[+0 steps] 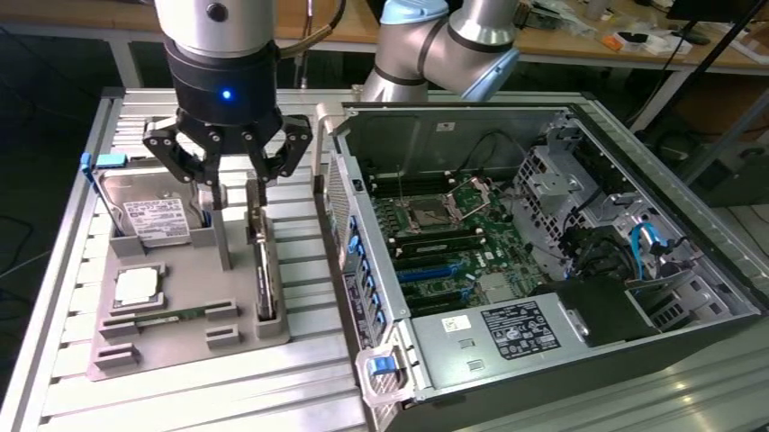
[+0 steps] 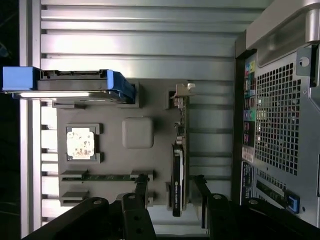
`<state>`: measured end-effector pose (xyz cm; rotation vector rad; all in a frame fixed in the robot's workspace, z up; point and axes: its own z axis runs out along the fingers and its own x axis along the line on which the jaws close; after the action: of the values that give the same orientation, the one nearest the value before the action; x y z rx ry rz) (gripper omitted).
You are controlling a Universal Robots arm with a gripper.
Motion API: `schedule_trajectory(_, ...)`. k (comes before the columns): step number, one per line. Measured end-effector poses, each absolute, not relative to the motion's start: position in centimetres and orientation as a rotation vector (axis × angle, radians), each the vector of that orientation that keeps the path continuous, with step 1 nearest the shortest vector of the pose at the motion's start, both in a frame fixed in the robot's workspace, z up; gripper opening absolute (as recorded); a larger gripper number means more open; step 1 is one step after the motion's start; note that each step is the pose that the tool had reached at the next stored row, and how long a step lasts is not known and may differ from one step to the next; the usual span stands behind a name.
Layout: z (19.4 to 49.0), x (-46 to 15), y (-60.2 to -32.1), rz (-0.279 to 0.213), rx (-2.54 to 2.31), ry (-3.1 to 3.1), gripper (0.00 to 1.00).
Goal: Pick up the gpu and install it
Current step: 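Pick up the gpu and move the gpu toward the slot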
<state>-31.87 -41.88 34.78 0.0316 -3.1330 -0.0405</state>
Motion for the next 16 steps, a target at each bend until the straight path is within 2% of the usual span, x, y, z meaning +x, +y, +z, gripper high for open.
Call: schedule_trajectory(16,31.9,-30.8,-42.7,-0.04,0.032,-3.133,0.48)
